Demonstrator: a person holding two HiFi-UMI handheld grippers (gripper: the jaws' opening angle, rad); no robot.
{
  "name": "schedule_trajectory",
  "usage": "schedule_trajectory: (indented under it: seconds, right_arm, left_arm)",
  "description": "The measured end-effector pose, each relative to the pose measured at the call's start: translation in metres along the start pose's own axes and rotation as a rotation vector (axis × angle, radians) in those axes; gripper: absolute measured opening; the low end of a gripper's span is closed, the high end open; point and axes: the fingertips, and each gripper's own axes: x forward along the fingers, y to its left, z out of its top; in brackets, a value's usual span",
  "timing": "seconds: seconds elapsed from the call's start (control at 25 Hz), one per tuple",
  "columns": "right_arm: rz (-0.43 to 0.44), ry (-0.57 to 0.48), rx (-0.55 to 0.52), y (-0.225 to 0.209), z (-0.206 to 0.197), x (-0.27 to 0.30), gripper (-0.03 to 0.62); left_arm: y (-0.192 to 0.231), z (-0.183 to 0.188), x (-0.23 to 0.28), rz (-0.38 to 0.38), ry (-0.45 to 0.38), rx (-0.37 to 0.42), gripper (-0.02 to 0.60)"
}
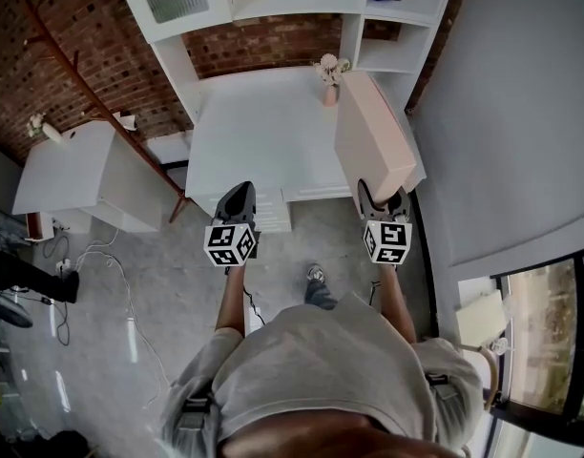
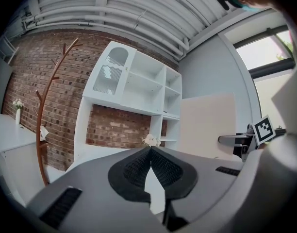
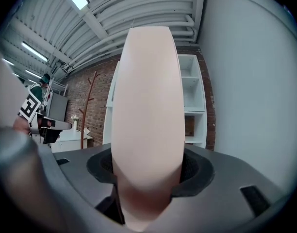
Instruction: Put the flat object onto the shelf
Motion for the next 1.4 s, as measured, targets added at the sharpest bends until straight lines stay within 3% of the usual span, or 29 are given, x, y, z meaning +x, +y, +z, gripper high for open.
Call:
schedule_trajectory:
  seconds: [0.36, 0.72, 1.4]
  right_arm:
    - [0.033, -0.017, -0.011, -0.039, 0.017, 0.095, 0.285]
    - [0.061, -0.011, -0.003, -0.058, 0.013, 0.157, 0.285]
    - [0.082, 0.032, 0.000, -0.053, -0.001, 0.206, 0.285]
  left_arm:
    - [0.019, 0.016, 0.091, 0.025, -0.003, -0.004, 0.015]
    - [0.039, 0.018, 0.147, 0.052, 0.008, 0.000, 0.015]
    - [0.069, 0.008, 0.178, 0.068, 0.042, -0.018, 0.015]
